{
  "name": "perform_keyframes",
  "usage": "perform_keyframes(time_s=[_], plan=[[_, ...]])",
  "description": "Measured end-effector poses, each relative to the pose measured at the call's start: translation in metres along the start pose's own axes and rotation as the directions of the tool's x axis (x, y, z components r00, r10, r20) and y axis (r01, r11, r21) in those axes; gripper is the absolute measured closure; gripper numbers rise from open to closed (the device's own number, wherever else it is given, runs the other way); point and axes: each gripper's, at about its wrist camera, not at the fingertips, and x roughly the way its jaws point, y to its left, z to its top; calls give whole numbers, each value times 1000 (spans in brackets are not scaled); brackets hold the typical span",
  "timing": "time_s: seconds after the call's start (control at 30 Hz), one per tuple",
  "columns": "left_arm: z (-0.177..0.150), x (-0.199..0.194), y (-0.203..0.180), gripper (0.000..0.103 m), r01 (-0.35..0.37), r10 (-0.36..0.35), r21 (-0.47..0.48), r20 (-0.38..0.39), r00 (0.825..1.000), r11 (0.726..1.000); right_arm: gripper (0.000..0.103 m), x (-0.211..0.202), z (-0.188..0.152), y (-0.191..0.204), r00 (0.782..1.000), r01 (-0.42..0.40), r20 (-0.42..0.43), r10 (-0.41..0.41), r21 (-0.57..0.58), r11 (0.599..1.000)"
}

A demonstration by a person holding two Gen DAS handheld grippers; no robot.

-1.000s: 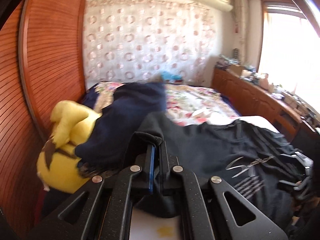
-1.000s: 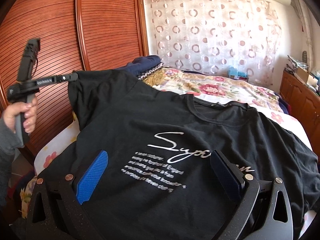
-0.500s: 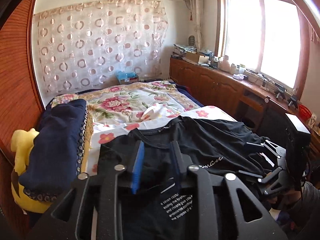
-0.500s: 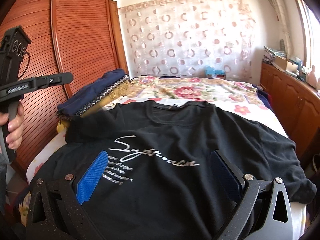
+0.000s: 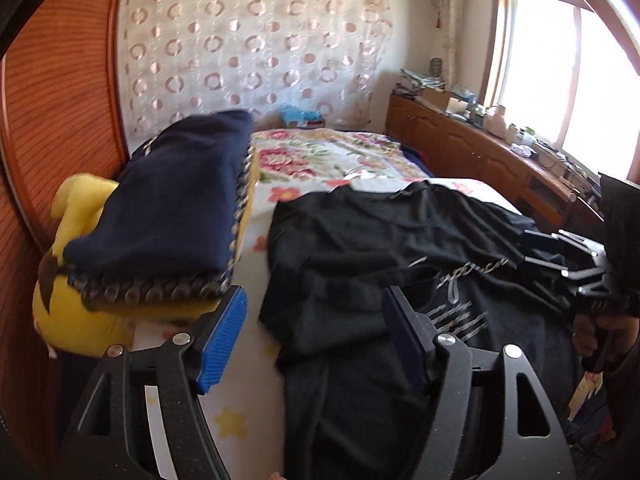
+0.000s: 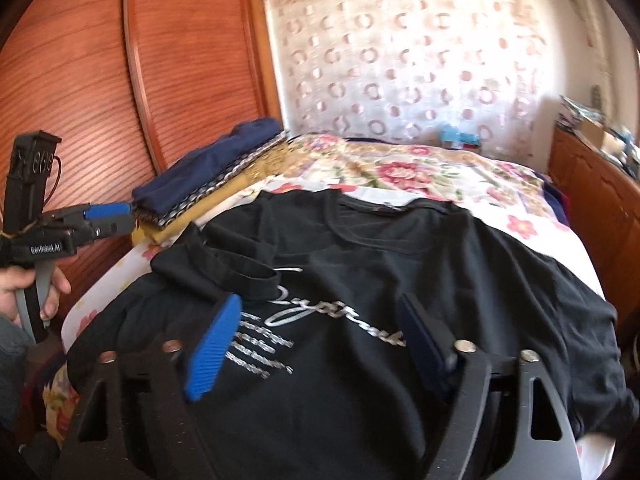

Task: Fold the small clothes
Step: 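Grasp the side edge of the black T-shirt with the right tool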

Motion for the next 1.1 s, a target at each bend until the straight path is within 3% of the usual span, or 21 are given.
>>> perform_keyframes(time_s=[0.27, 0.5, 0.57, 0.67, 0.73, 0.8, 1.1], plan=[[-27, -2, 26, 31, -50, 50, -40, -15, 999, 998, 44, 66, 31, 44, 985, -110, -147, 95, -96, 989], [-33, 0, 31, 31, -43, 42, -68, -18, 999, 997, 52, 136, 46, 57, 961, -112, -264, 80, -108, 988], [-35, 1, 31, 31, -41, 40, -69, -21, 999, 997, 57, 147, 45, 57, 957, -109, -278, 78, -97, 989], [-36, 0, 32, 31, -40, 39, -72, -20, 999, 997, 74, 158, 47, 51, 953, -107, -293, 73, -101, 989], [-37, -1, 32, 31, -40, 39, -76, -19, 999, 996, 90, 152, 49, 49, 957, -108, -279, 74, -109, 988], [-37, -1, 32, 31, -42, 41, -82, -16, 999, 996, 97, 141, 49, 43, 965, -101, -253, 70, -113, 988], [-36, -3, 24, 31, -35, 34, -79, -4, 999, 996, 100, 88, 55, 25, 995, -66, -76, 57, -127, 990]])
